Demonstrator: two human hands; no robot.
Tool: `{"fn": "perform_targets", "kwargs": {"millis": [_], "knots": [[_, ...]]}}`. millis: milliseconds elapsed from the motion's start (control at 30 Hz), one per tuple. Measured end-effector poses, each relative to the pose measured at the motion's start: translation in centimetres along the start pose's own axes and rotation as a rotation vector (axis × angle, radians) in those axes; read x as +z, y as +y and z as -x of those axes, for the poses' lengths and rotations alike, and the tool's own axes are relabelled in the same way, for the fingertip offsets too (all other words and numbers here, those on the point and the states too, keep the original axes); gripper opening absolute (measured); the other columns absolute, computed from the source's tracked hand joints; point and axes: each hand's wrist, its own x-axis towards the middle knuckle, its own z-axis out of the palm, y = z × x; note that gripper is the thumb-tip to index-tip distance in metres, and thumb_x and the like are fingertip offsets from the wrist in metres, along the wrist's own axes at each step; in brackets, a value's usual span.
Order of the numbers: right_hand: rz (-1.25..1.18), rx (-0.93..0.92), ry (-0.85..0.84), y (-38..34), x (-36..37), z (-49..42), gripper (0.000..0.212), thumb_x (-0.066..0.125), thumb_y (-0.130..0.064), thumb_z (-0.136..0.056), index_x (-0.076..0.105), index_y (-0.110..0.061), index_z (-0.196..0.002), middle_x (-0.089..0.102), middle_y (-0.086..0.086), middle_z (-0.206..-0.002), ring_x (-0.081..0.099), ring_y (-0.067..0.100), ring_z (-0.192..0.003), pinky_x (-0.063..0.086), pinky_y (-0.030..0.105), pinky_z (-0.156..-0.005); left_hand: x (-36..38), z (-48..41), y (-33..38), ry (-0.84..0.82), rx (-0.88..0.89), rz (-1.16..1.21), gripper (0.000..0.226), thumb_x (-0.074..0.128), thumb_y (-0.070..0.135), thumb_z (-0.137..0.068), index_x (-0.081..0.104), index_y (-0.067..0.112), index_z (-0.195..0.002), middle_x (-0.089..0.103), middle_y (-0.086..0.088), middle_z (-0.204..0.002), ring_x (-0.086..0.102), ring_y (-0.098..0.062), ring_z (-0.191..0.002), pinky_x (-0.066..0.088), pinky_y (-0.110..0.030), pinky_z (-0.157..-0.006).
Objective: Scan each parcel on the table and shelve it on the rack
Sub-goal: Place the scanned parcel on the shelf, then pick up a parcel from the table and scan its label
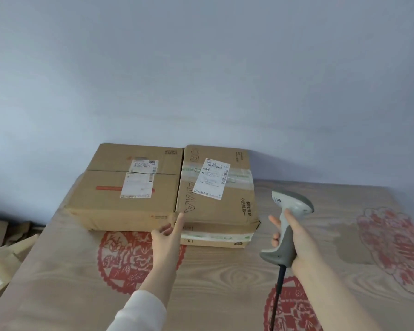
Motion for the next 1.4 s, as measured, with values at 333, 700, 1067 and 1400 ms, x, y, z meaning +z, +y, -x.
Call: {"fn": "perform_targets", "kwargs": {"millis": [333, 700, 1067, 1400], "knots": [[0.065, 0.054, 0.029, 4.3, 1.5, -5.5, 0.065, 0.08, -0.052, -0.053, 0.067, -0.007, -0.098, 0.059, 0.006, -0.064, 0.049, 0.012, -0.039, 0.044, 0.022, -0.04, 0.9, -3.7, -1.9, -0.245, -0.088, 0.063, 0.113, 0.06, 0.077, -0.046, 0.04, 0.017, -0.139, 0.046, -0.002, -0.141, 0.041, -0.021, -0.13, 0.026, -0.04, -0.11], [-0.038, 0.0, 0.048, 2.5, -3.7, -3.3, 0.053, 0.079, -0.033, -0.058, 0.062, -0.008, -0.102, 0.062, 0.007, -0.072, 0.046, 0.011, -0.04, 0.039, 0.022, -0.036, 1.3, -2.7, 0.3, -0.52, -0.047, -0.034, 0.094, 0.074, 0.069, -0.053, 0.05, 0.02, -0.13, 0.061, 0.003, -0.124, 0.054, -0.012, -0.115, 0.039, -0.032, -0.101], [-0.026, -0.111, 0.005, -0.7, -8.7, 4.3, 0.049, 0.08, -0.035, -0.053, 0.062, -0.009, -0.091, 0.061, 0.007, -0.062, 0.049, 0.012, -0.04, 0.042, 0.024, -0.038, 2.0, 5.1, 2.4, -0.641, -0.022, -0.154, 0.075, 0.07, 0.067, -0.057, 0.064, 0.017, -0.113, 0.071, 0.001, -0.108, 0.063, -0.016, -0.108, 0.043, -0.036, -0.099], [-0.075, -0.133, -0.15, -1.3, -15.8, 10.1, 0.056, 0.08, -0.03, -0.059, 0.06, -0.012, -0.108, 0.056, 0.004, -0.06, 0.05, 0.013, -0.042, 0.043, 0.027, -0.04, 1.9, 15.3, -2.4, -0.448, 0.181, 0.066, 0.084, 0.087, 0.043, -0.051, 0.049, 0.026, -0.124, 0.071, -0.004, -0.107, 0.068, -0.021, -0.095, 0.056, -0.037, -0.069]]}}
